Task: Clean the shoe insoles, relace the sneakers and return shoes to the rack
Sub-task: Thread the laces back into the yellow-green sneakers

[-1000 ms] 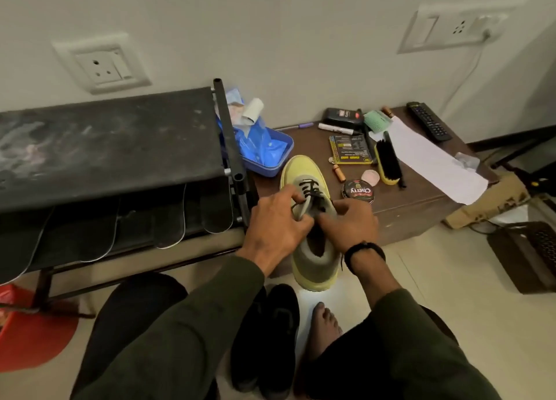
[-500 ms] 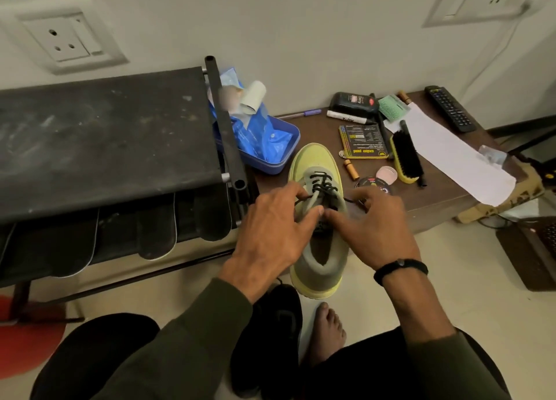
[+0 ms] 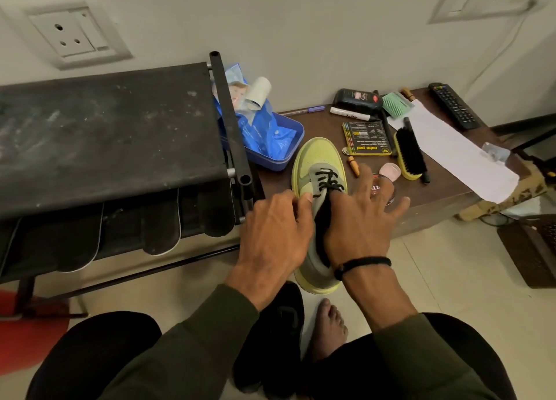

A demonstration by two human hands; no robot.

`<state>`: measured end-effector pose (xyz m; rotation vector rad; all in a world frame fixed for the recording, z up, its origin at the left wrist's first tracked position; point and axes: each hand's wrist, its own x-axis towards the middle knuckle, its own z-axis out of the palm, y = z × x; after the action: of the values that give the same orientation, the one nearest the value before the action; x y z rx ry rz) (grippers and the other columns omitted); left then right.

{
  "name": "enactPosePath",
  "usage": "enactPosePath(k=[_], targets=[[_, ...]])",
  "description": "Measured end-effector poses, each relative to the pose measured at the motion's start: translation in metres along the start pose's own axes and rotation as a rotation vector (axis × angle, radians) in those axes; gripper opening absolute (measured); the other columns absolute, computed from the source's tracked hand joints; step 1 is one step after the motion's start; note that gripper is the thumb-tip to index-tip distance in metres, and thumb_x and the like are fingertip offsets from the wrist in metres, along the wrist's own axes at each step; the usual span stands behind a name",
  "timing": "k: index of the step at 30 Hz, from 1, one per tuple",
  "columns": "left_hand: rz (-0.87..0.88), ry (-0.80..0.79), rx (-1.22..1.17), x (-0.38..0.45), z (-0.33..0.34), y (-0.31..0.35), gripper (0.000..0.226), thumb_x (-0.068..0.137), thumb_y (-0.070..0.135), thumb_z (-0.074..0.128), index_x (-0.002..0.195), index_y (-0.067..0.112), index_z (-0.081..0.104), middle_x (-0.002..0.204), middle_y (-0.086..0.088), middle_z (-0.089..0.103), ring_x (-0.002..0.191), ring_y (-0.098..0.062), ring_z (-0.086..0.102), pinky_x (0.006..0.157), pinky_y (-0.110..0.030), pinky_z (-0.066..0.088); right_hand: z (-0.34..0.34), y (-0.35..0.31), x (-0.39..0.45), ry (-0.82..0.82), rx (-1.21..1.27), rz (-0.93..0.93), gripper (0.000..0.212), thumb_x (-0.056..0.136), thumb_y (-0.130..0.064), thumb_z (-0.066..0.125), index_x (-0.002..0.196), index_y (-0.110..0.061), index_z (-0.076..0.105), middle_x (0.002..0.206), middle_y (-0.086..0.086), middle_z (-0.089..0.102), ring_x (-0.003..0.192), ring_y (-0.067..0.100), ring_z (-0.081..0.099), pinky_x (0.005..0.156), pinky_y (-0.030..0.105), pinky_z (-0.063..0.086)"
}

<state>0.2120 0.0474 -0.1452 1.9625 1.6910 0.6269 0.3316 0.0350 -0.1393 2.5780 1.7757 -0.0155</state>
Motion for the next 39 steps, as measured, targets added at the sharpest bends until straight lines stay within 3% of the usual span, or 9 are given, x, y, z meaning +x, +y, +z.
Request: enactPosePath(k=[5, 11, 16, 25, 28, 31, 34, 36, 39], targets=[[-0.04, 0.001, -0.135, 0.004, 0.001, 0.003, 0.048, 0.098, 0.065, 0.043, 0.108, 0.028, 0.071, 0.086, 0.008, 0.071, 0.083, -0.015, 0.067, 0.077, -0.039, 0.057, 0.001, 0.001, 0.0, 0.076, 0.081, -0.054, 0.013, 0.091, -0.033, 0.063, 0.088, -0.027, 0.074, 0.144, 0.009, 0.042, 0.131, 0.039, 0.033, 0.104, 0.065, 0.032], [-0.064, -0.061, -0.216, 0.011, -0.002, 0.006, 0.054, 0.094, 0.064, 0.053, 0.135, 0.029, 0.057, 0.095, 0.005, 0.07, 0.093, -0.015, 0.067, 0.083, -0.042, 0.057, -0.003, 0.009, -0.011, 0.257, 0.277, -0.159, 0.009, 0.088, -0.018, 0.068, 0.082, -0.012, 0.072, 0.117, 0.008, 0.051, 0.107, 0.029, 0.043, 0.077, 0.046, 0.051], [-0.133, -0.135, -0.276, 0.017, 0.001, 0.008, 0.057, 0.093, 0.061, 0.056, 0.143, 0.034, 0.048, 0.101, 0.003, 0.069, 0.097, -0.018, 0.065, 0.084, -0.043, 0.056, -0.008, 0.01, -0.009, 0.231, 0.368, -0.011, 0.022, 0.095, -0.036, 0.053, 0.104, -0.018, 0.061, 0.11, 0.007, 0.047, 0.098, 0.028, 0.053, 0.067, 0.042, 0.052], [-0.136, -0.054, -0.456, 0.023, 0.001, 0.025, 0.02, 0.095, 0.033, 0.066, 0.113, 0.025, 0.071, 0.1, 0.013, 0.068, 0.088, -0.006, 0.065, 0.075, -0.021, 0.05, -0.01, 0.013, -0.011, 0.068, 0.352, 0.127, 0.043, 0.101, -0.053, 0.038, 0.134, -0.026, 0.035, 0.099, 0.018, 0.068, 0.091, 0.042, 0.064, 0.065, 0.041, 0.043], [-0.148, 0.006, -0.44, 0.023, 0.001, 0.025, 0.024, 0.1, 0.041, 0.058, 0.104, 0.023, 0.074, 0.09, 0.011, 0.07, 0.084, -0.008, 0.064, 0.066, -0.017, 0.042, -0.014, 0.015, -0.013, 0.033, 0.351, 0.141, 0.038, 0.103, -0.053, 0.034, 0.13, -0.03, 0.047, 0.099, 0.018, 0.068, 0.094, 0.042, 0.063, 0.066, 0.039, 0.041], [-0.13, 0.014, -0.422, 0.024, -0.001, 0.02, 0.026, 0.102, 0.042, 0.055, 0.103, 0.025, 0.074, 0.087, 0.011, 0.071, 0.08, -0.005, 0.065, 0.057, -0.008, 0.041, -0.01, 0.019, -0.007, 0.097, 0.486, 0.08, 0.038, 0.101, -0.053, 0.04, 0.113, -0.026, 0.065, 0.097, 0.01, 0.072, 0.09, 0.037, 0.065, 0.07, 0.043, 0.054], [-0.137, 0.026, -0.443, 0.026, -0.001, 0.016, 0.026, 0.1, 0.044, 0.057, 0.099, 0.026, 0.075, 0.083, 0.013, 0.073, 0.077, -0.004, 0.069, 0.068, -0.025, 0.056, -0.008, 0.025, 0.0, 0.103, 0.675, 0.055, 0.031, 0.098, -0.045, 0.055, 0.113, -0.024, 0.072, 0.102, 0.0, 0.075, 0.095, 0.021, 0.07, 0.081, 0.041, 0.058], [-0.16, 0.008, -0.517, 0.029, -0.001, 0.015, 0.024, 0.099, 0.043, 0.059, 0.098, 0.025, 0.076, 0.084, 0.012, 0.074, 0.079, -0.004, 0.071, 0.077, -0.033, 0.061, -0.013, 0.027, 0.003, 0.091, 0.991, 0.14, 0.026, 0.092, -0.036, 0.069, 0.113, -0.021, 0.074, 0.1, -0.006, 0.075, 0.092, 0.005, 0.071, 0.081, 0.027, 0.058], [-0.215, -0.023, -0.651, 0.032, 0.001, 0.015, 0.022, 0.098, 0.039, 0.06, 0.095, 0.025, 0.077, 0.086, 0.011, 0.076, 0.082, -0.007, 0.073, 0.082, -0.041, 0.061, -0.014, 0.034, 0.008, 0.115, 1.418, 0.327, 0.014, 0.081, -0.016, 0.083, 0.094, -0.016, 0.077, 0.087, 0.002, 0.078, 0.084, 0.015, 0.075, 0.077, 0.03, 0.06]])
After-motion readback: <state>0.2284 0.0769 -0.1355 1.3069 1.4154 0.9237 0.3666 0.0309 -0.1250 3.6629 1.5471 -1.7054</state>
